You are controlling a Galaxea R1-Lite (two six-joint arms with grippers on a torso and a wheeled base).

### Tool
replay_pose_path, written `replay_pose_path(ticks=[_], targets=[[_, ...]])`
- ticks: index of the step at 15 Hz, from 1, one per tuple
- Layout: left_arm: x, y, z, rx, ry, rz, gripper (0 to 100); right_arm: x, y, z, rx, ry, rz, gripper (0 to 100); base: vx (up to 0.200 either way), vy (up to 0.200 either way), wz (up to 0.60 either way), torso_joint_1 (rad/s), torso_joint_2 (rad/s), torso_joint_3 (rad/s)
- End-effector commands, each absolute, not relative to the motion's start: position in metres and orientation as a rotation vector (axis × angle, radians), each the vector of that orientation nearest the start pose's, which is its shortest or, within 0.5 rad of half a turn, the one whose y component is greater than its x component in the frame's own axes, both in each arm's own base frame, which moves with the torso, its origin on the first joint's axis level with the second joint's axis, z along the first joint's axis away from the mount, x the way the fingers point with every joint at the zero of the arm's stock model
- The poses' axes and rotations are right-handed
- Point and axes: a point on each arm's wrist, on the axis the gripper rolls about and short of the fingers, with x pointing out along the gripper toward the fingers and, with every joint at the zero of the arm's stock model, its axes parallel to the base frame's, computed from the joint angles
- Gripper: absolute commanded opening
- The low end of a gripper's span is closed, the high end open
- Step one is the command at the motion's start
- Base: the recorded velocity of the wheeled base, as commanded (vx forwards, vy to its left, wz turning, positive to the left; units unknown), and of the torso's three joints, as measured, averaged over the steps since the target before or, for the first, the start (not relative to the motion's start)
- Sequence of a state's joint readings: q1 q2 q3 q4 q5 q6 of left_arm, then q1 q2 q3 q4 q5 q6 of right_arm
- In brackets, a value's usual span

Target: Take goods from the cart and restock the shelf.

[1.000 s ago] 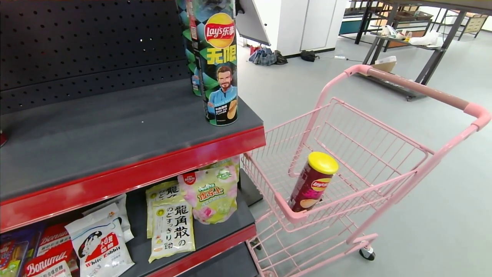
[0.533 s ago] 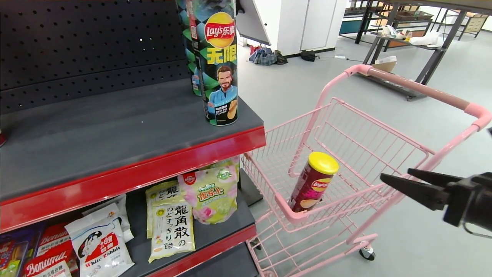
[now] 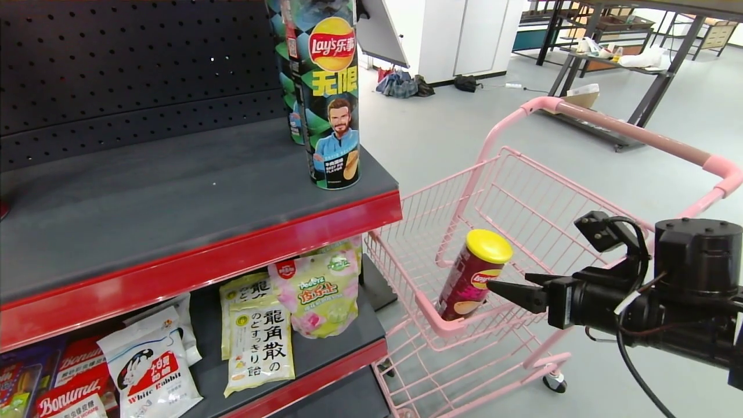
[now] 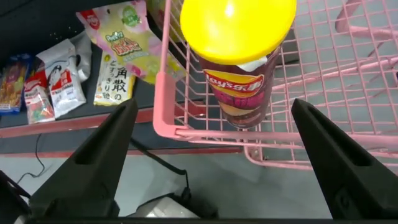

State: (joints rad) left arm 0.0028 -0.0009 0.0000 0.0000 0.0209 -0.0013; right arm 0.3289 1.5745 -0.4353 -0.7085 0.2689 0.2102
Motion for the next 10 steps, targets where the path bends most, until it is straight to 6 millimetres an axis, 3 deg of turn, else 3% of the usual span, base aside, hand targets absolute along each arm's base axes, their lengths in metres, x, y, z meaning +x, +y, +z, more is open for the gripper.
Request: replay_pose_path(ticks=[1,10], targets=[[-0.023,0.0,0.075,-0.002,0.0,0.025,100,0.229,0.085,0.118,0.182,0.542,0.538,100,0.0,0.0,0.0,0.0,0.0,0.0],[-0.023,0.0,0.075,-0.002,0.0,0.025,100,0.263,0.095,0.087,0.178,0.498,0.532,100,0.0,0.0,0.0,0.0,0.0,0.0]])
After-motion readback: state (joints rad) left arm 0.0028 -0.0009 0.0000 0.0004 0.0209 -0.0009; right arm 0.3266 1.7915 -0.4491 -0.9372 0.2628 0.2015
